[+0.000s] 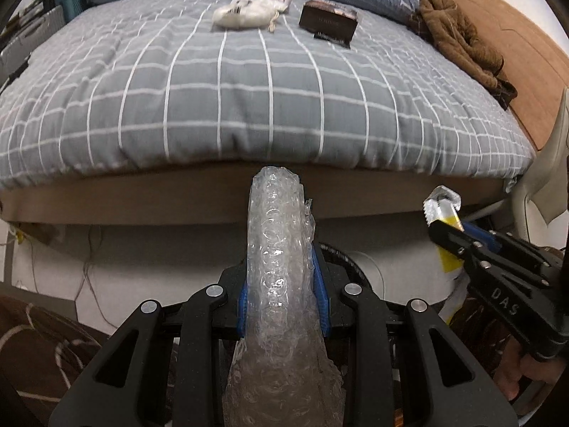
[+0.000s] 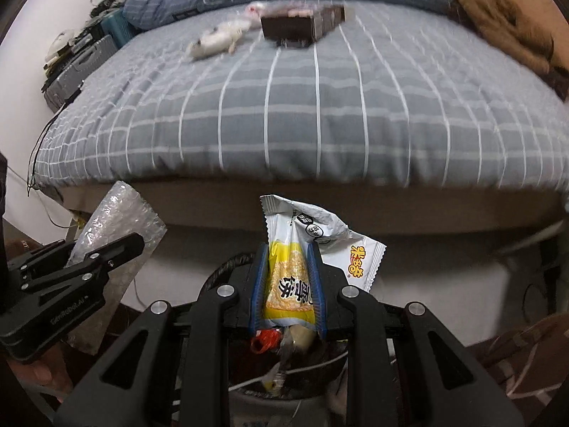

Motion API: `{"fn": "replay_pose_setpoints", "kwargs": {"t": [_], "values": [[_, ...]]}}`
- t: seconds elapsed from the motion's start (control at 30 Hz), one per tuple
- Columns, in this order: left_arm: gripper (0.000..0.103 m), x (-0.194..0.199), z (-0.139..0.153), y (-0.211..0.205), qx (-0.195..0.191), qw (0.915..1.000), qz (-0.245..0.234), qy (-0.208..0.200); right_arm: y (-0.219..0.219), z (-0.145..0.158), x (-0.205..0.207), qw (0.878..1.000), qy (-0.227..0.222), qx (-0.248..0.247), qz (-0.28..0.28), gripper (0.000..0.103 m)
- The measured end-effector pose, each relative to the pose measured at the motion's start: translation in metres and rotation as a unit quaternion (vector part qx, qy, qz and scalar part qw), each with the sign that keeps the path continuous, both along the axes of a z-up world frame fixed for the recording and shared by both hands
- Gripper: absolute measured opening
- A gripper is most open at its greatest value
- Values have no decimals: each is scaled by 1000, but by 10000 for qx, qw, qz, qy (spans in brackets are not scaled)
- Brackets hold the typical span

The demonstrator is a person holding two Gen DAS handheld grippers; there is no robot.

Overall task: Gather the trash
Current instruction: 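Lift the bubble wrap and snack packet and carry both over the black bin, then open the right tool over the bin while the left tool releases the bubble wrap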

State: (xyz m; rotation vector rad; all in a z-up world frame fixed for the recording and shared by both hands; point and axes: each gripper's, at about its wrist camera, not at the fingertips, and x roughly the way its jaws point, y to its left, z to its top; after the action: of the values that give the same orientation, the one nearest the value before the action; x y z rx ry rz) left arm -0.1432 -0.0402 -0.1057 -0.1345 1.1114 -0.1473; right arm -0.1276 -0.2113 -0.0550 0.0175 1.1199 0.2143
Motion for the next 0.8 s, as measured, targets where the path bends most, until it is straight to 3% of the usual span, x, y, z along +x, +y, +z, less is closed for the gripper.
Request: {"fn": "replay_pose_setpoints", "kwargs": {"t": [0.27, 0.43, 0.8], "values": [[28, -13, -27, 10, 106, 9995, 95, 292, 10, -31, -18, 9986, 493, -28, 172, 22], [28, -13, -58, 20, 113, 9975, 202, 665, 16, -54, -21, 9963, 780, -138, 324, 22], [28, -14, -89, 36, 201, 9947, 310, 960, 29, -109, -12, 9873, 1522, -128, 438, 22]]}}
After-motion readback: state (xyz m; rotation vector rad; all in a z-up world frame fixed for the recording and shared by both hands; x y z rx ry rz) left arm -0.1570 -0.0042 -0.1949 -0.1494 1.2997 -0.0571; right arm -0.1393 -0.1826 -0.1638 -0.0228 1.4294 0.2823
